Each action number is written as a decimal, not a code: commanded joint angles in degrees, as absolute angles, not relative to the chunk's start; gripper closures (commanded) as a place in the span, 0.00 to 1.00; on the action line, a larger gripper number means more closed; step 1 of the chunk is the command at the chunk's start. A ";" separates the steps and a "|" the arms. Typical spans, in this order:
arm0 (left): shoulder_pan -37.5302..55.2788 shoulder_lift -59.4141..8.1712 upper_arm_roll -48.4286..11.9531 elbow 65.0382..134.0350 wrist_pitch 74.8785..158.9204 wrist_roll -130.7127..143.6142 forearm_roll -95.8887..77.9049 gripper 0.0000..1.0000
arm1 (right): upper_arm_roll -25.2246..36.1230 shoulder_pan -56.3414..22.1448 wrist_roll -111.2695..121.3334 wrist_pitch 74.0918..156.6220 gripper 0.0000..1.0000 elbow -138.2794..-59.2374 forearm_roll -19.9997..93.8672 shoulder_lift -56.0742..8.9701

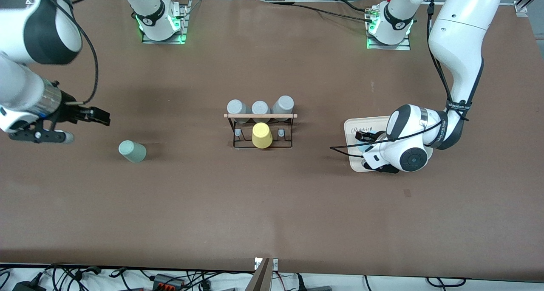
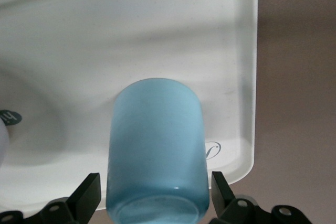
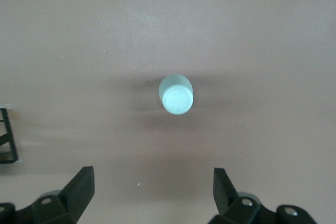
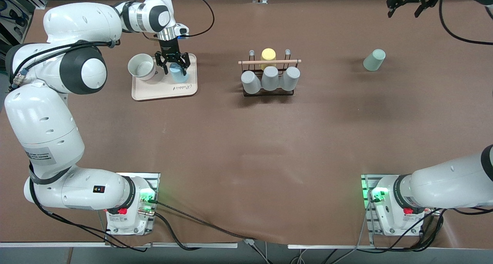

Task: Hang scattered cups on rack with three cups
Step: 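Carry the blue cup over while the right gripper grasps the teal cup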

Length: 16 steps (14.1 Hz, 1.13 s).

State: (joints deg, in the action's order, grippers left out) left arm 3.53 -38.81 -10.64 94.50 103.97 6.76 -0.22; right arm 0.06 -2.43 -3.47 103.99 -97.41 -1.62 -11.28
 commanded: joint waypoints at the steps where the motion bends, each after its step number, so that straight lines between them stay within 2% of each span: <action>1: 4.22 -38.06 -10.55 94.13 102.66 8.79 -1.58 0.47 | 0.00 -1.41 2.27 110.63 0.00 -101.41 -2.46 -12.74; 3: 4.22 -37.27 -10.55 93.52 102.48 8.00 -1.58 0.84 | 0.09 -0.97 3.07 116.69 0.00 -105.36 -2.55 -13.88; 4: 4.39 -36.31 -10.98 93.43 102.39 8.00 -1.58 0.98 | 0.09 -0.79 3.95 119.24 0.00 -106.77 -2.55 -14.76; 7: 4.22 -35.95 -12.22 89.58 101.08 8.26 -1.50 0.99 | 0.26 0.35 5.80 126.19 0.00 -110.82 -2.55 -16.70; 9: 4.48 -36.03 -13.44 84.14 96.36 8.26 -1.41 0.99 | 0.26 0.44 5.89 130.41 0.00 -113.98 -2.55 -17.05; 13: 4.48 -36.03 -19.84 74.73 90.80 9.31 -1.67 0.99 | 0.26 0.61 6.06 139.11 0.00 -117.85 -2.55 -20.38; 16: 5.88 -36.82 -23.55 68.84 90.35 17.89 -5.95 0.99 | 0.26 0.97 6.06 142.72 0.00 -118.21 -2.55 -22.84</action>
State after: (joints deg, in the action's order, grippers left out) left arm 4.75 -35.59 -22.39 73.78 92.03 12.97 -2.65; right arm 0.77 0.03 4.87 140.26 -117.74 -1.98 -21.89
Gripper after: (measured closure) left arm 0.361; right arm 0.000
